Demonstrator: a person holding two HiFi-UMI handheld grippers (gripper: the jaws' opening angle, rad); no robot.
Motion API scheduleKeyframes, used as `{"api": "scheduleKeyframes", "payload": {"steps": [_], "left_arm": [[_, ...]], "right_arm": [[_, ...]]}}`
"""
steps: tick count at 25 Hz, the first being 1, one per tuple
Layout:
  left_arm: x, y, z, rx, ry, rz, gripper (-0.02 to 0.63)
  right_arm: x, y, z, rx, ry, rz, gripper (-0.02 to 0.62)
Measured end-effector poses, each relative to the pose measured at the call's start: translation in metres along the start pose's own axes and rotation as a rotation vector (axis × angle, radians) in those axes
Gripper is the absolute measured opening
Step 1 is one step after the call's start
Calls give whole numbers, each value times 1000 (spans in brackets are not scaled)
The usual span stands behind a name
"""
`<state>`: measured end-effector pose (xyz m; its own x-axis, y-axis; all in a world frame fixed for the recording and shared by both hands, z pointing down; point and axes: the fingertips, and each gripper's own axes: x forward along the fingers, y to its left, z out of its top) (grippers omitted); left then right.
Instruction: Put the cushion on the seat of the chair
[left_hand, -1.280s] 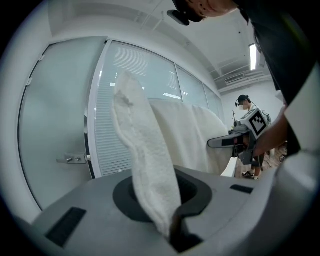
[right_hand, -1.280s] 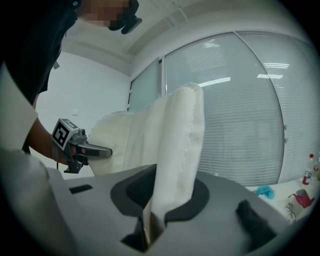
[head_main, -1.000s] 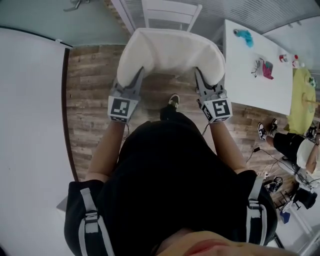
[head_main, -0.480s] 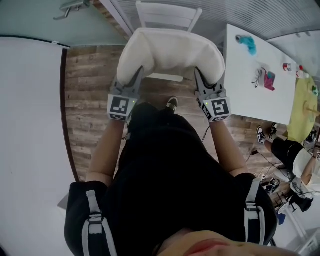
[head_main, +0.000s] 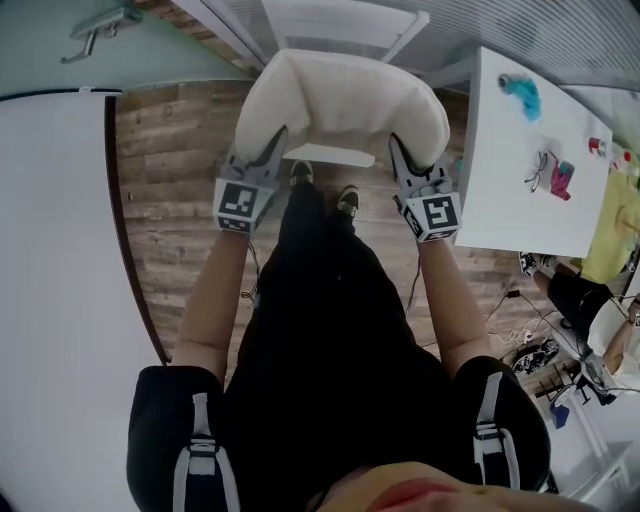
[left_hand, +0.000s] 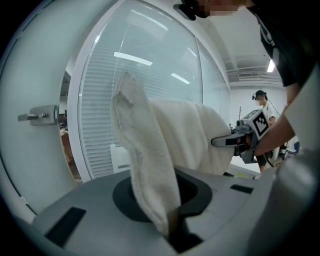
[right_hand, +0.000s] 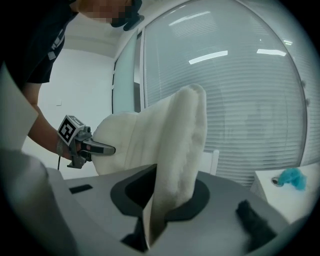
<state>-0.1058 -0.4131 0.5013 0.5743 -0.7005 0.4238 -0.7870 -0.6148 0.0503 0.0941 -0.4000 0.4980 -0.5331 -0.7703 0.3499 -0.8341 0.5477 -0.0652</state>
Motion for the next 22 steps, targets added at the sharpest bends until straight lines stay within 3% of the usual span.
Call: {"api": "scheduleKeyframes", "payload": {"steps": [14,22], "left_arm": [[103,43,-169,-161,185,-109,60],[151,54,-239,-227,304,-145,67]], "right_arm": [[99,-26,-176,142,188,-3,66],[132,-40,-255,223,284,-6,71]]}}
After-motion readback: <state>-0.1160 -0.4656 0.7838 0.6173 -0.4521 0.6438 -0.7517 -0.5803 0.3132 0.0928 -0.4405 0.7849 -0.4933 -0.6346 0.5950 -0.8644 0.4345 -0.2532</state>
